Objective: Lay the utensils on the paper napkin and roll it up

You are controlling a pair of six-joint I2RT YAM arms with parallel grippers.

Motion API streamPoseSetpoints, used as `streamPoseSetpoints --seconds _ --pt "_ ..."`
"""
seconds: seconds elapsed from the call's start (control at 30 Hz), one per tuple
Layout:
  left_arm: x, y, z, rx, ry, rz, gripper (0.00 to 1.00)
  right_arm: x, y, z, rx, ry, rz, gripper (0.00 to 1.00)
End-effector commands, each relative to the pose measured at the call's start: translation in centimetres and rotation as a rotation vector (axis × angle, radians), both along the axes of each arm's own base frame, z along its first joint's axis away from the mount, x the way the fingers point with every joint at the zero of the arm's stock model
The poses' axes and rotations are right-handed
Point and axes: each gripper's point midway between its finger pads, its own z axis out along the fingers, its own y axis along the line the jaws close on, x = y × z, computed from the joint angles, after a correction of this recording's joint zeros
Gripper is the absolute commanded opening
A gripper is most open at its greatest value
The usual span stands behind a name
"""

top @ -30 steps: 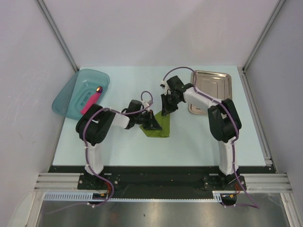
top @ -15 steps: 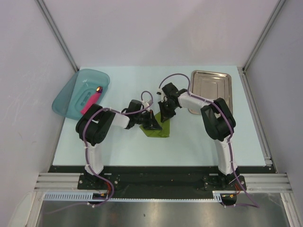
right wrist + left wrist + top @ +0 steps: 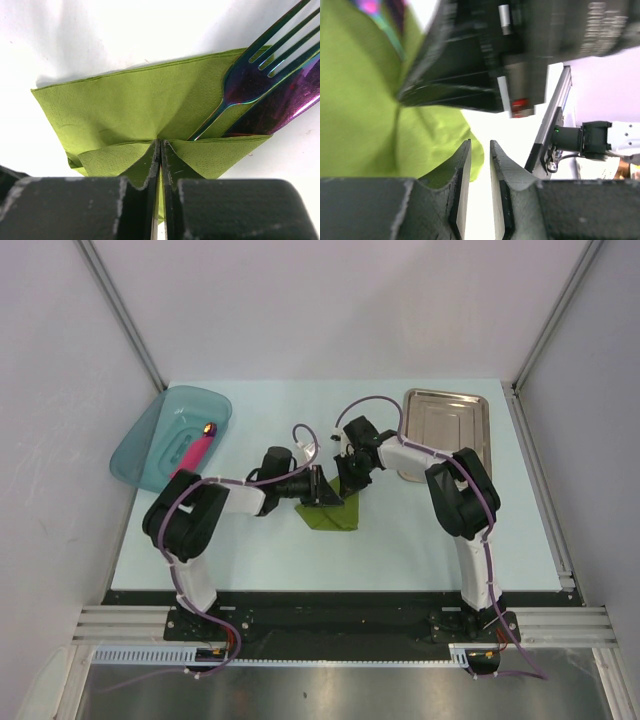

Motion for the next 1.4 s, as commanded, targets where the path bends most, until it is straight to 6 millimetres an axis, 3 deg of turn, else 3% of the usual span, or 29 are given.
streamPoseSetpoints --seconds 0.0,0.37,0.4,0.5,0.53,0.67,1.03,1.37 --pt "-0.6 -1.1 1.5 -0.049 -0.043 -0.046 0.26 -1.2 -1.8 -3.9 -0.112 0.035 0.018 0.06" --pt "-2.4 0.8 -6.6 0.144 0.131 -0.036 0.09 -0.3 -2.0 -3.1 -0.097 0.028 0.006 0.06" --pt "-2.3 1.0 -7.1 0.159 0.139 -0.03 0.07 -0.1 -1.8 -2.5 -0.077 0.028 0.008 0.08" --pt "-2.1 1.8 -8.3 0.232 0.151 -0.014 0.0 0.9 0.1 1.9 0.018 -0.022 0.044 0.14" --pt "-1.9 2.1 -8.6 0.252 0.148 -0.002 0.0 1.8 0.7 4.6 0.053 -0.075 0.049 0.16" --pt "-2.2 2.3 -8.8 0.261 0.162 0.003 0.0 2.0 1.5 7.9 0.083 -0.121 0.046 0.2" --pt "-1.7 2.2 -8.1 0.257 0.129 0.006 0.0 -0.5 0.5 4.0 0.017 -0.018 0.039 0.15" --pt "-1.4 2.0 -7.3 0.24 0.107 0.01 0.02 -1.5 -0.8 -1.7 -0.093 0.029 0.057 0.13"
